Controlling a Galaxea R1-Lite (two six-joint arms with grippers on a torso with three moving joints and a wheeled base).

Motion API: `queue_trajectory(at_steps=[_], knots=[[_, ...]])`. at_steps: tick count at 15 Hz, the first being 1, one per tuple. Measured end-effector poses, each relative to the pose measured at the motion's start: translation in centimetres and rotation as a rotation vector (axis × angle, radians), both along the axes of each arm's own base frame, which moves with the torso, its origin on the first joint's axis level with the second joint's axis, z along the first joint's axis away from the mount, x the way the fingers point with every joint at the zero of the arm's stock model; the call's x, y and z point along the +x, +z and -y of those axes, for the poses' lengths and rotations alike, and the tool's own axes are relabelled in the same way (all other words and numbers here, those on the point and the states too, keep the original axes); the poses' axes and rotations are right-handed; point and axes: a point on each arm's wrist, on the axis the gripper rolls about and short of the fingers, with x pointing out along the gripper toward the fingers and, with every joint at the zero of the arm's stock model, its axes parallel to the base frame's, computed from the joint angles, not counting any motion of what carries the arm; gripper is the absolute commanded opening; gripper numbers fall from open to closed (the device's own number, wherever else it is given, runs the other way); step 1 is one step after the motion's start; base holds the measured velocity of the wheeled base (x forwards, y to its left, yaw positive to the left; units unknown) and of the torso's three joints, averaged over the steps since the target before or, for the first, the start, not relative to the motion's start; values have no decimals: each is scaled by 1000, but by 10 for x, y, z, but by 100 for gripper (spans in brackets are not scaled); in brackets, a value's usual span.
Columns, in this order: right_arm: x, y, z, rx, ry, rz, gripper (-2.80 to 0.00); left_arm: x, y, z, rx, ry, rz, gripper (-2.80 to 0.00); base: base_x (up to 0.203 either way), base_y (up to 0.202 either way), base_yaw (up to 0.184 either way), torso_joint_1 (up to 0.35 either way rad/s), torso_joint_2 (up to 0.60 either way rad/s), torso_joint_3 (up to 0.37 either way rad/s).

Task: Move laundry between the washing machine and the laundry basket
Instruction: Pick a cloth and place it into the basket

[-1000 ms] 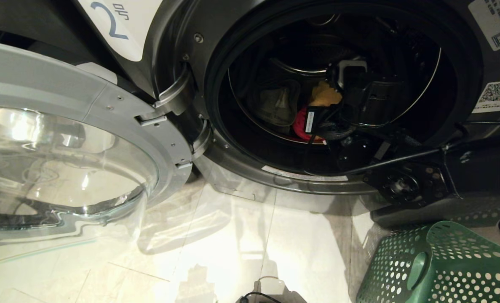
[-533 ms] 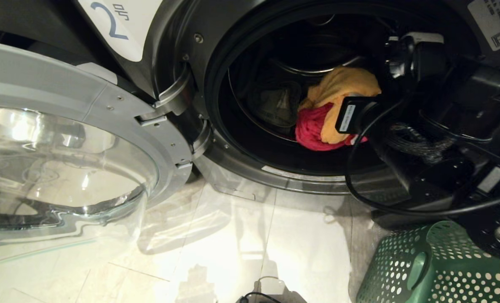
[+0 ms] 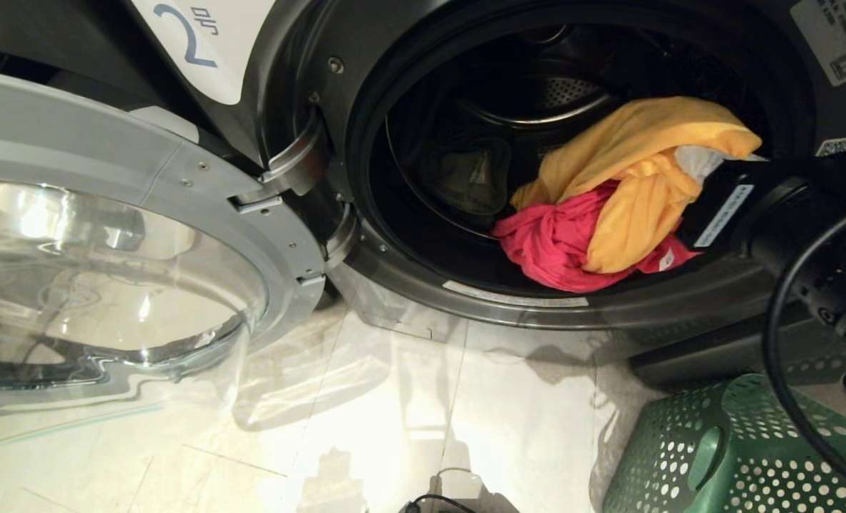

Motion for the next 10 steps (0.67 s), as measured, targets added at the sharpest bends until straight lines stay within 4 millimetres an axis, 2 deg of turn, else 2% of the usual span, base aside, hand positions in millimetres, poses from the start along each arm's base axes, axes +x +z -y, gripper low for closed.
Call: queue_trajectory(at_steps=[5, 10], knots=[[-35, 0, 23, -41, 49, 44, -280, 0, 0, 0, 0, 0, 0, -280, 0, 0, 0, 0, 0, 0], [-57, -15, 46, -115, 46, 53, -280, 0, 0, 0, 0, 0, 0, -280, 0, 0, 0, 0, 0, 0]])
